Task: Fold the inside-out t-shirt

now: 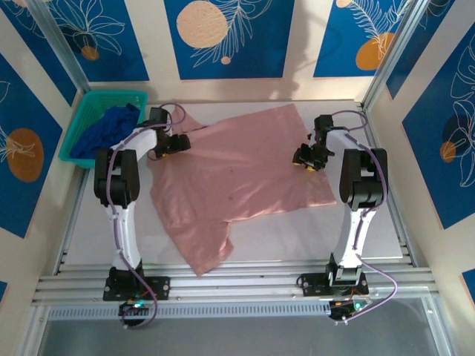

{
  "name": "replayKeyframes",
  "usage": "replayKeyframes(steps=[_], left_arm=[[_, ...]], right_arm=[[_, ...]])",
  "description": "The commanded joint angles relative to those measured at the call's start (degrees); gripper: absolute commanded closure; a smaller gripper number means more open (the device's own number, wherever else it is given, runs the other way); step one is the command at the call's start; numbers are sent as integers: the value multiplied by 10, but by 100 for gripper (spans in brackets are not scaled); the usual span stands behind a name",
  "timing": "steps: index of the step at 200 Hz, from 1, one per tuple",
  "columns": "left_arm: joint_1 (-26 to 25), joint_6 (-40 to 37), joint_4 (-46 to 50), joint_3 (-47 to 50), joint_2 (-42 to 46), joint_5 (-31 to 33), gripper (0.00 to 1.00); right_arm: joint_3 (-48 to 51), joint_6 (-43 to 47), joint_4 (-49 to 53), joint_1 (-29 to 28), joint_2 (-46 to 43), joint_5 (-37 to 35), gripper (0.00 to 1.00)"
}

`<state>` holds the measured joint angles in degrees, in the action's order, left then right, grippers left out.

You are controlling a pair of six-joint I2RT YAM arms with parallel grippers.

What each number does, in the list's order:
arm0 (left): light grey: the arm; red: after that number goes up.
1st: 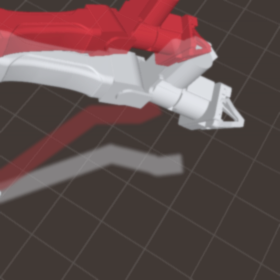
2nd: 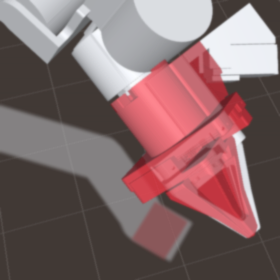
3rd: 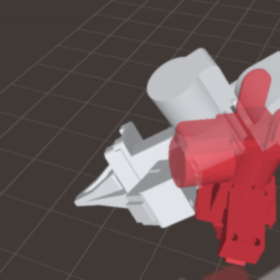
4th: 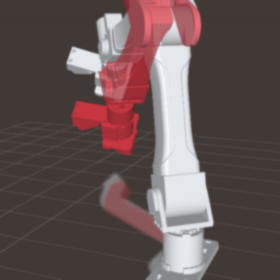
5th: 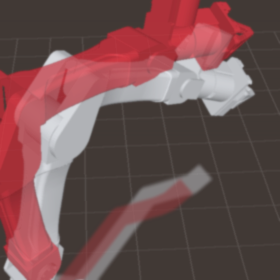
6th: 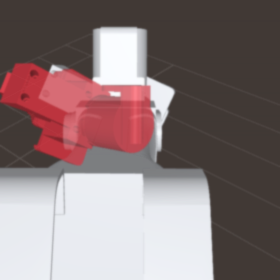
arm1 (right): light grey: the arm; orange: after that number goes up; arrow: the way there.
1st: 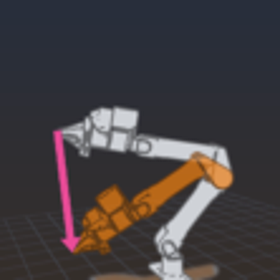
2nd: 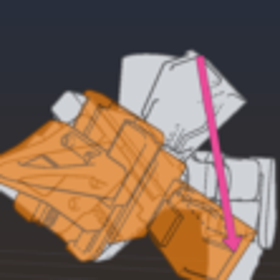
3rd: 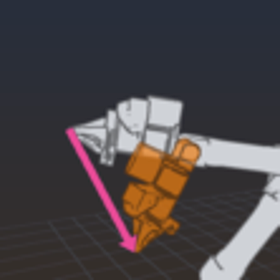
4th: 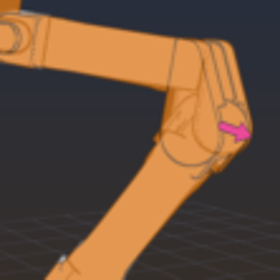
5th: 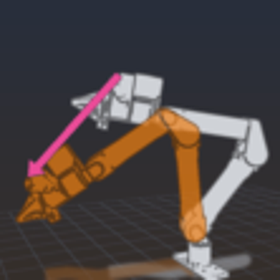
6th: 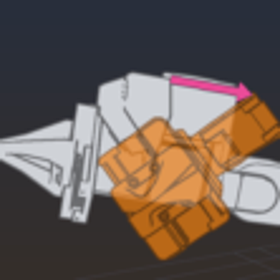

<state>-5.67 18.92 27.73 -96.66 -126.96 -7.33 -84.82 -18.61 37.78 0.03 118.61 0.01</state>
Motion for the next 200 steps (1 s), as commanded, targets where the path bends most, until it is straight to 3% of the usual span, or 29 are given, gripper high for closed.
replayKeyframes(steps=[1,38,96,121,158,178,200], left_arm=[[4,-19,49,-39,-40,-14,15],[4,-31,102,-138,-98,-29,15],[4,-55,214,-383,-219,-40,14],[4,-60,247,-448,-229,-55,14],[3,-52,234,-401,-131,-82,14],[-2,-33,181,-289,-25,-90,13],[-11,8,75,-102,103,-104,13]], right_arm=[[-17,-13,32,8,25,-10,51],[-39,-26,39,10,40,-5,52],[-44,-54,32,-8,29,9,51],[-39,-57,33,-13,6,13,51],[26,-55,35,-7,-100,-5,49],[101,-63,31,2,-176,-14,48],[190,-88,22,23,-250,-15,48]])
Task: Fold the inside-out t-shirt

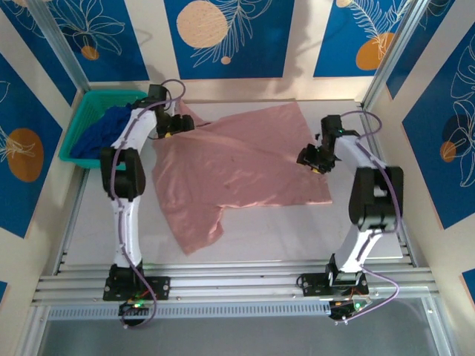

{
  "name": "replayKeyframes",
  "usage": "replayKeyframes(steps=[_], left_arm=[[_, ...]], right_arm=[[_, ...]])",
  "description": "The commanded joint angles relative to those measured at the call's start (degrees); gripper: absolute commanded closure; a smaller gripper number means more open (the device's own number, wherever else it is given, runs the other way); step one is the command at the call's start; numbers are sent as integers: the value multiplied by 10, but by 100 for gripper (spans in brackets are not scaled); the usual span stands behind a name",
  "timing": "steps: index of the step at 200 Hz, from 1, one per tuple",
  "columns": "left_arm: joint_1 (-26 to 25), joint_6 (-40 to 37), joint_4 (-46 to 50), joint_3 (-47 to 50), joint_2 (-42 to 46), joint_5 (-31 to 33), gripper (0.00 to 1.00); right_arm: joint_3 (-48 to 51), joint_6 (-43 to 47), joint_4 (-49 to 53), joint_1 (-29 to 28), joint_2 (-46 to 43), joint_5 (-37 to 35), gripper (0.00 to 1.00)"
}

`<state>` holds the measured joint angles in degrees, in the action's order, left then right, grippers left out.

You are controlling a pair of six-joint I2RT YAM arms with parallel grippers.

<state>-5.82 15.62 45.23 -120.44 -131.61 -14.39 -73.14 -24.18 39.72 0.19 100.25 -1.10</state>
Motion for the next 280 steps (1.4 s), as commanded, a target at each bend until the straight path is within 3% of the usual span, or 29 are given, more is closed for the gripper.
replayKeyframes(steps=[1,24,44,99,138,172,221,253,280], left_arm=[[-10,43,-106,144,155,-34,13],[-31,94,-212,330,280,-31,13],[-61,107,-243,421,352,-19,13],[-135,100,-231,512,443,10,12],[-154,88,-206,534,470,26,12],[-165,86,-177,586,517,46,13],[-200,119,-96,691,607,89,15],[-239,174,-8,754,656,117,22],[-287,233,52,797,689,127,29]], right_arm=[[77,-34,3,22,-70,-4,48],[148,-61,5,51,-119,-10,49],[184,-71,7,71,-129,-23,50],[219,-72,4,107,-117,-50,51],[213,-71,-14,112,-77,-56,53],[198,-71,-25,112,-50,-70,61],[200,-64,-34,115,-44,-71,82],[206,-57,-42,112,-57,-60,93],[207,-55,-45,112,-71,-59,97]])
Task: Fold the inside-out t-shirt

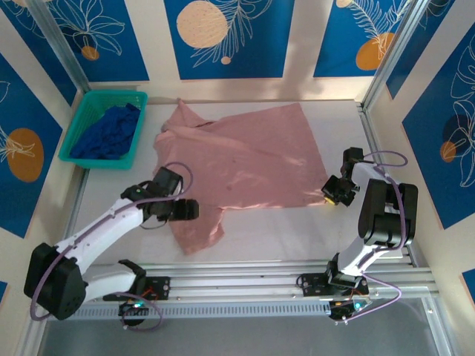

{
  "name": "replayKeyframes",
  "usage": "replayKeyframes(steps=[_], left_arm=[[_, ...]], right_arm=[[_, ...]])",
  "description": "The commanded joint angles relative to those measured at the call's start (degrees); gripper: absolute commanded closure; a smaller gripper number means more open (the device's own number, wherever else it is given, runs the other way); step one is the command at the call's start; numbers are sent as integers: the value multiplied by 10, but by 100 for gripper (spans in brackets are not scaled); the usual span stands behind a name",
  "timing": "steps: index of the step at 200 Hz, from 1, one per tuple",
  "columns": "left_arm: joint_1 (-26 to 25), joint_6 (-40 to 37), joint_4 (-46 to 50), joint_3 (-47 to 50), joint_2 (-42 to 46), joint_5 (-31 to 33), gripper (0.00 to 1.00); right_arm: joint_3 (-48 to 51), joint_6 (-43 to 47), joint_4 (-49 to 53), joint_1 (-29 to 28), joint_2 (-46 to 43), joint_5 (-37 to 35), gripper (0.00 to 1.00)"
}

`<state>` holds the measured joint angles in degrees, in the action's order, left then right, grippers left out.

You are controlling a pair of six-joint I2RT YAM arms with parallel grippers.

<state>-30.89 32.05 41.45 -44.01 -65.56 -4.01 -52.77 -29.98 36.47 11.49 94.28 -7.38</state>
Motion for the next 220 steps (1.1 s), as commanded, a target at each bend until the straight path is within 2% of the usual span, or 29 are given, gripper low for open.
replayKeyframes(steps=[1,22,49,102,142,170,212,220], left_arm=[[-38,71,91,35,29,22,30],[-74,102,101,74,41,-6,36],[-104,132,52,110,41,-70,39],[-113,119,3,124,-6,-61,49],[-114,110,-31,130,-43,-58,61],[-115,111,-32,146,-51,-42,72],[-115,132,-12,158,-27,-5,100],[-115,141,0,156,-4,1,100]], right_arm=[[2,3,-12,-1,-12,4,97],[2,4,-13,0,-16,5,97],[1,4,-14,-1,-18,10,97],[4,5,-15,-1,-20,12,98],[7,5,-16,-1,-22,14,98],[11,5,-17,-1,-23,14,98],[29,-1,-18,-9,-34,11,98],[33,-4,-16,-10,-41,8,98]])
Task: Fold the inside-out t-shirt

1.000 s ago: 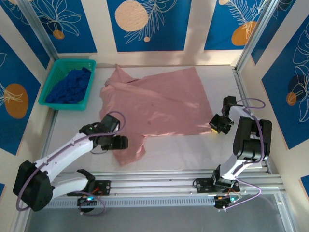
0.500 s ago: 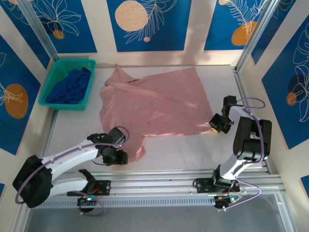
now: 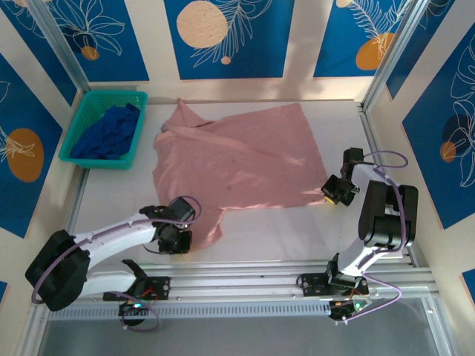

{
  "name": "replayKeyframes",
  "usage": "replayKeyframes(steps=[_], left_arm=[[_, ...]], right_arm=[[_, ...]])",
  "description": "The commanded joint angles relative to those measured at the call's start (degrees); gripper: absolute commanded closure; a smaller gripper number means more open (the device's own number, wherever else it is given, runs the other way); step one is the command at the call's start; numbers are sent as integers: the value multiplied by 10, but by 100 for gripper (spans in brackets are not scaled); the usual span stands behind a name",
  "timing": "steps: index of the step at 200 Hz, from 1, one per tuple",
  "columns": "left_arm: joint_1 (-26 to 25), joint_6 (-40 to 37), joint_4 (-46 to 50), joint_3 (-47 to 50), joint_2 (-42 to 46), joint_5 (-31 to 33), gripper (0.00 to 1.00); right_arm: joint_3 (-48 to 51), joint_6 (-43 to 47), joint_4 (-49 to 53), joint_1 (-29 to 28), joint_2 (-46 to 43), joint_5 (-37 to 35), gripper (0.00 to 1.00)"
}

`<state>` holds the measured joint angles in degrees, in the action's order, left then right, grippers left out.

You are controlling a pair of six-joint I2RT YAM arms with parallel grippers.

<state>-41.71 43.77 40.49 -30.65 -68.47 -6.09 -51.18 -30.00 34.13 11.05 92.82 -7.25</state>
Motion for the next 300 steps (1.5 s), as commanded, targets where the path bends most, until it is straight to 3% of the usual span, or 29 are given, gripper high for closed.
replayKeyframes(steps=[1,40,73,113,152,191,300], left_arm=[[-6,25,12,22,27,22,100],[-4,62,102,-4,146,48,100],[7,74,145,-29,192,47,100],[92,13,131,-80,194,-9,100],[226,-116,121,-182,118,-69,100],[299,-198,94,-273,10,-97,100],[398,-241,48,-453,-189,-115,100]], right_arm=[[18,-4,7,-5,-27,6,98],[40,-14,18,-1,-80,-12,98],[55,-16,31,-3,-116,-7,98],[15,-7,35,-4,-109,4,97],[-73,13,54,-10,-51,14,96],[-175,35,81,-20,34,8,95],[-414,70,139,-54,229,-4,94]])
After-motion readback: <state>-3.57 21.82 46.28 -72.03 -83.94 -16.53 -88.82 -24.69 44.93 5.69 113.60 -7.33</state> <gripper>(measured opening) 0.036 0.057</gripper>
